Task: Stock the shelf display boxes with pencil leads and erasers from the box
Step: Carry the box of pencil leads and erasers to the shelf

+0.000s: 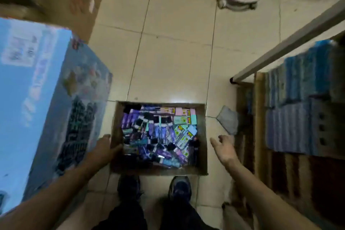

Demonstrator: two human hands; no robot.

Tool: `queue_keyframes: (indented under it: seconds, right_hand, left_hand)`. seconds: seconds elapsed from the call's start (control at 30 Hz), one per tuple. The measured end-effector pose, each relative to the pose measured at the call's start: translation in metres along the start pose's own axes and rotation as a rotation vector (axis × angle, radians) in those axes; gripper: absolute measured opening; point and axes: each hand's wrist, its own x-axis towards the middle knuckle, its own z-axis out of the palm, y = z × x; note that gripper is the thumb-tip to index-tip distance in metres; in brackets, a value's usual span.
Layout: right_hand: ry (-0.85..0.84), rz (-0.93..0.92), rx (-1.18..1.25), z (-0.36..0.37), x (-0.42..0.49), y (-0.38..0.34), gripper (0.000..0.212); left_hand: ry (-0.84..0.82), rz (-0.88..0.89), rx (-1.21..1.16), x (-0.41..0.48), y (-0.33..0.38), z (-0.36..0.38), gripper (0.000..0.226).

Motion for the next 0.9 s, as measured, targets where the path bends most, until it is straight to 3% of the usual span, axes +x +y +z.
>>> queue_keyframes:
  seconds: [0.1,0.23,0.33,0.5,0.7,0.9]
  right_hand:
    - [0.018,0.018,0.050,0.028,0.044,0.019,0.060]
    - [-0.009,0.054,0.075,0.061,0.076,0.041,0.059]
    - [-0.015,0.050,0.109,0.078,0.088,0.045,0.045]
    - [0.064,-0.045,0.098,0.089,0.087,0.047,0.029]
    - [0.104,-0.040,0.052,0.055,0.043,0.032,0.027]
    - [0.099,-0.022,0.039,-0.038,-0.062,-0.014,0.031]
  left_hand:
    - [0.131,-0.073,-0.043,0.039,-0.011,0.025,0.064]
    - [0.050,-0.126,-0.301,0.069,-0.033,0.050,0.046]
    - [0.081,-0.147,-0.412,0.077,-0.041,0.059,0.036]
    - [0.029,-0.131,-0.345,0.085,-0.051,0.054,0.035]
    - [-0.024,-0.117,-0.254,0.050,-0.034,0.023,0.023]
    - [-0.015,-0.092,-0.200,-0.048,0.008,-0.049,0.028]
